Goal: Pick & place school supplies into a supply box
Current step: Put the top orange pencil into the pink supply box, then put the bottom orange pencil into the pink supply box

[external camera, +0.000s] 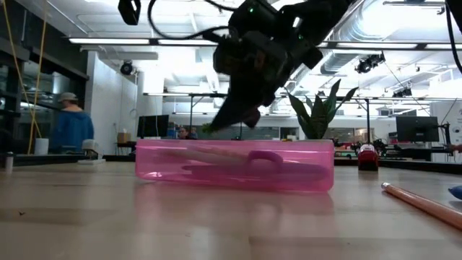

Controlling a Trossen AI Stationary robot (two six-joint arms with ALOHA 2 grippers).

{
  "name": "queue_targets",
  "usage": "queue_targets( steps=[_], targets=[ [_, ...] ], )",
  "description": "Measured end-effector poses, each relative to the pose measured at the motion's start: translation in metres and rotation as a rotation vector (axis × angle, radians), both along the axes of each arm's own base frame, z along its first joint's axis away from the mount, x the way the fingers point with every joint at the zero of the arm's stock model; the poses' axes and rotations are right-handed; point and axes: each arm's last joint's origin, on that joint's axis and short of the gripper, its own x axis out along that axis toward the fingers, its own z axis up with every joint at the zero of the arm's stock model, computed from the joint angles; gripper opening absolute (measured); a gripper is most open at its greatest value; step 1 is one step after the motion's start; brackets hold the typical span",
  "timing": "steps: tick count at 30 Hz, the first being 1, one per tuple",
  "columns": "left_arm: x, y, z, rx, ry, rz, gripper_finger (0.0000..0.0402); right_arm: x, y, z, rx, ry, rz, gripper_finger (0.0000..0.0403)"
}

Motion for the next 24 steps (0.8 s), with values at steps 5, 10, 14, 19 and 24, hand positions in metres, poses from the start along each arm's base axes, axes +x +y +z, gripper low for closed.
queue_targets(
  steps=[5,10,14,19,24],
  targets=[
    [0.0,0.0,0.0,0.001,0.0,0.0,0.0,-0.01,-0.01,0.026,-0.015,-0.032,-0.016,0.0],
    [-0.004,0.0,0.003,0.04,-0.007,0.001,0.0,-0.041,-0.013,0.049,-0.059,-0.016,-0.066,0.0],
    [-0.009,0.0,0.004,0.053,-0.003,0.013,0.0,-0.084,-0.01,0.053,-0.021,-0.082,-0.206,0.0],
    [-0.011,0.0,0.002,0.052,0.012,0.023,0.0,-0.129,0.003,0.062,0.111,-0.359,-0.353,0.0],
    [-0.009,0.0,-0.016,0.025,-0.016,0.023,0.0,-0.152,0.009,0.072,0.113,-0.557,-0.446,0.0]
  ],
)
